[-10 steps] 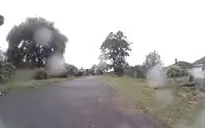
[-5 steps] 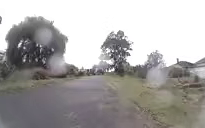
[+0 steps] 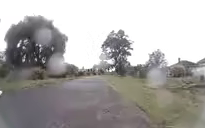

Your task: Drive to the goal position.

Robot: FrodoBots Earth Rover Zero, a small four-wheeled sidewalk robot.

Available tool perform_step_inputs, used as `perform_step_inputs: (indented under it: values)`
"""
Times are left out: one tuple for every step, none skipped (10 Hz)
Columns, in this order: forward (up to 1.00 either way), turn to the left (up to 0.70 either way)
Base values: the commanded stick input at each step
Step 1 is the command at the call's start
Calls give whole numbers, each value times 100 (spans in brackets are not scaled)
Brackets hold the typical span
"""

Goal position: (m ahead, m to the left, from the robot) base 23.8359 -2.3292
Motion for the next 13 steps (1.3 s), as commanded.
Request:
perform_step_inputs:
  values:
    - [85,0]
    - [85,0]
    - [85,0]
    - [85,0]
    - [85,0]
    - [85,0]
    - [85,0]
    - [85,0]
    - [85,0]
    - [85,0]
    - [85,0]
    - [85,0]
    - [85,0]
